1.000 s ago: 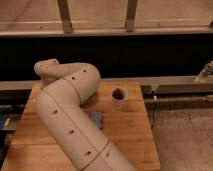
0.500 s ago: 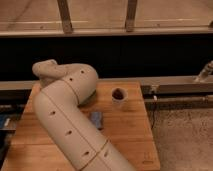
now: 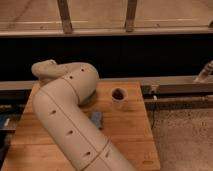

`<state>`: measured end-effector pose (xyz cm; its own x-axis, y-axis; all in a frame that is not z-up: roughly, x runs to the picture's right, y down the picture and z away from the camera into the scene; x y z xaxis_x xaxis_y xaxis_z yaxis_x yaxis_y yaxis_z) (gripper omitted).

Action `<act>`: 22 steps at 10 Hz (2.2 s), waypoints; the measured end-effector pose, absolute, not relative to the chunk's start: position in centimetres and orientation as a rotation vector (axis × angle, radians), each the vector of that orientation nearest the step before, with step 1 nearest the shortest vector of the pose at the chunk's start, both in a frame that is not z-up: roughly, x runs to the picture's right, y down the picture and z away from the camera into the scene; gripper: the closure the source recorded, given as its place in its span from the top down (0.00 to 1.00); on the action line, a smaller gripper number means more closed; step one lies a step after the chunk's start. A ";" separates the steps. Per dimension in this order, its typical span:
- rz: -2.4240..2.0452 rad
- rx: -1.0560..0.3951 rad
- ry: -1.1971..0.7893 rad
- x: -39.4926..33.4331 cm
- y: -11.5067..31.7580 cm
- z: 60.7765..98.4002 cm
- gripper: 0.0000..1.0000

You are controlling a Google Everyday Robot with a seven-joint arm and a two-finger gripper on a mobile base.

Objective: Place the bottle in the ceramic bowl

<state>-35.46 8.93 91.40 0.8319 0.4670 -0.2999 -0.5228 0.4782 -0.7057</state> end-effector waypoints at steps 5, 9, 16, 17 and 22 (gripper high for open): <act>0.655 -0.875 -0.021 -34.0 6.3 91.0 0.00; 0.681 -0.794 -0.112 -33.5 0.7 86.9 0.00; 0.797 -0.729 -0.168 -27.4 -0.9 85.7 0.00; 0.824 -0.728 -0.178 -26.2 -0.5 85.8 0.00; 0.872 -0.738 -0.262 -24.8 -0.1 86.4 0.00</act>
